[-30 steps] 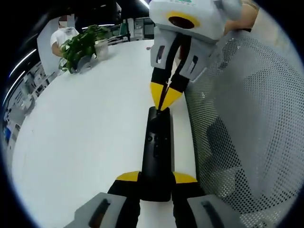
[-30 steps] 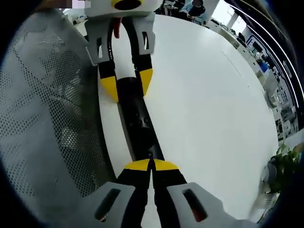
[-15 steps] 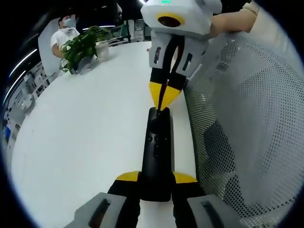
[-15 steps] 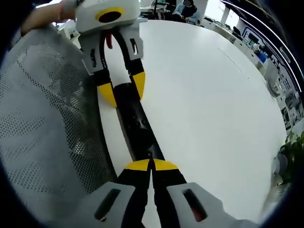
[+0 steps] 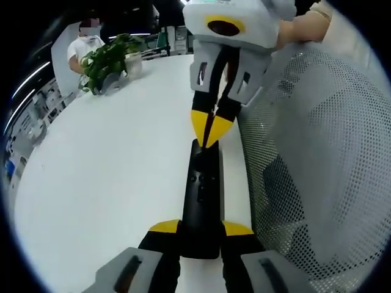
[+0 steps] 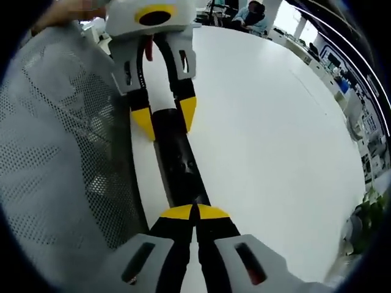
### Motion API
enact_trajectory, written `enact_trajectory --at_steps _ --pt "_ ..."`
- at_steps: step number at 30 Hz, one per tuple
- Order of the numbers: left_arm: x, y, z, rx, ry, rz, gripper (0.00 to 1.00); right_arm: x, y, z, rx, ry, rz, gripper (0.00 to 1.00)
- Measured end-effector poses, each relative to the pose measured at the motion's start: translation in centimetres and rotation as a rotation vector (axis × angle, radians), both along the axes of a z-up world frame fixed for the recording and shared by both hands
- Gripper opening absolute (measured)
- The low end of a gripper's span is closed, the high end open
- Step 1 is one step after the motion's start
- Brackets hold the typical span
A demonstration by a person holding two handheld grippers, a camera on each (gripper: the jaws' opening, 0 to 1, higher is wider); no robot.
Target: Press the specified remote control buttons in sequence, fully releasing each button before pressing the next.
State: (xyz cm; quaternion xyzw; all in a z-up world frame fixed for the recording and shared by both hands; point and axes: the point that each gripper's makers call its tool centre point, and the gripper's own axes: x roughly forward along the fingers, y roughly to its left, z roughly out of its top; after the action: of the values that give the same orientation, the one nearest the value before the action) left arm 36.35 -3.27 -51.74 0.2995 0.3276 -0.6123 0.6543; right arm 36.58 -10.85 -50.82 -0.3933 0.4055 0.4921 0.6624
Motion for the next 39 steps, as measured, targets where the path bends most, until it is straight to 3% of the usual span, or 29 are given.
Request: enact_trajectory --at_steps 5,11,13,16,21,31,39 --pt "0.0 0.0 0.0 -0.002 0.000 -0.006 0.24 0.2 0.0 -0.2 -0.062 0.077 0.072 0.00" --pt "0.0 0.0 0.0 -0.002 0.001 -0.006 0.24 0.1 0.1 -0.2 -0.097 0.070 0.207 0.00" --pt "0.1 0.0 0.0 -0.003 0.001 -0.011 0.24 0.1 0.0 -0.2 -0.084 0.071 0.204 0.00" --pt "0.0 0.0 0.0 -0.003 0.001 -0.012 0.24 0.2 0.0 0.0 -0.019 0.101 0.111 0.00" --pt "0.0 0.0 0.0 -0.002 0.002 -0.008 0.24 -0.1 0.8 0.6 0.049 0.076 0.117 0.00" --pt "0.0 0.1 -0.1 -0.002 0.005 -0.011 0.24 -0.2 1.4 -0.2 0.018 0.059 0.191 0.00" --pt "-0.1 0.1 -0.1 0.001 0.004 -0.010 0.24 -0.2 1.3 -0.2 -0.021 0.069 0.168 0.00"
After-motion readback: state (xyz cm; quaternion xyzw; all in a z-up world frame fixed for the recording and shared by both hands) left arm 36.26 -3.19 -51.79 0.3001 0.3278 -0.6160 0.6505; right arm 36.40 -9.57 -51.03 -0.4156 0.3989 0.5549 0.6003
